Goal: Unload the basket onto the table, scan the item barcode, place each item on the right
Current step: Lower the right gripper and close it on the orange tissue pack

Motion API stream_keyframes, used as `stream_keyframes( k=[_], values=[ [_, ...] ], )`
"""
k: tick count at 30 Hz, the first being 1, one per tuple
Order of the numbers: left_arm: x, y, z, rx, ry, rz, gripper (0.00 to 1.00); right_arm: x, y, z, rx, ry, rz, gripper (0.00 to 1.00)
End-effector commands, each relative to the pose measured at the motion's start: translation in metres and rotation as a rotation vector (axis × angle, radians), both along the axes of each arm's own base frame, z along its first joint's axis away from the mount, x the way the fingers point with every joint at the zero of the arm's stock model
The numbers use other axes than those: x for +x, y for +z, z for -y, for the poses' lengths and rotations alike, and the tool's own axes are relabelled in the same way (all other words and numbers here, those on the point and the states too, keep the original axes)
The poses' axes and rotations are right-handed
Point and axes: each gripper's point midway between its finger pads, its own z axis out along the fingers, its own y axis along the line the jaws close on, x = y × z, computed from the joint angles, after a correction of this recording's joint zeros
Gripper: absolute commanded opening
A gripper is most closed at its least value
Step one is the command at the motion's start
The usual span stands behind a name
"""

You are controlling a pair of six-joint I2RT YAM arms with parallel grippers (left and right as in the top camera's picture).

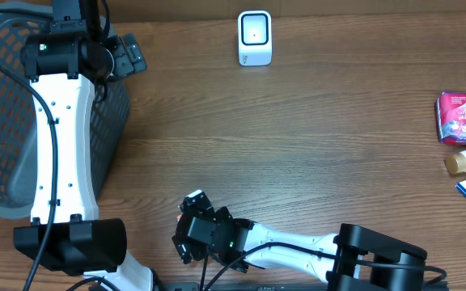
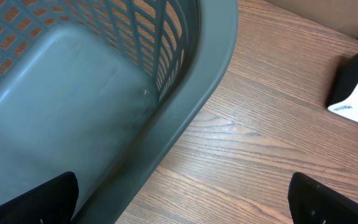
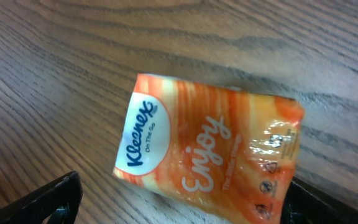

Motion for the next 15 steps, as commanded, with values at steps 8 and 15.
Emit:
stream_keyframes(
  k=[8,15],
  values=[
    [0.001,-0.005,0.001,-0.004,-0.004,-0.014,1.00,0.003,-0.014,0.004,-0.037,-0.002,0.025,1.00],
    [0.001,-0.005,0.001,-0.004,-0.004,-0.014,1.00,0.008,-0.019,0.006,-0.047,-0.008,0.018,1.00]
  ],
)
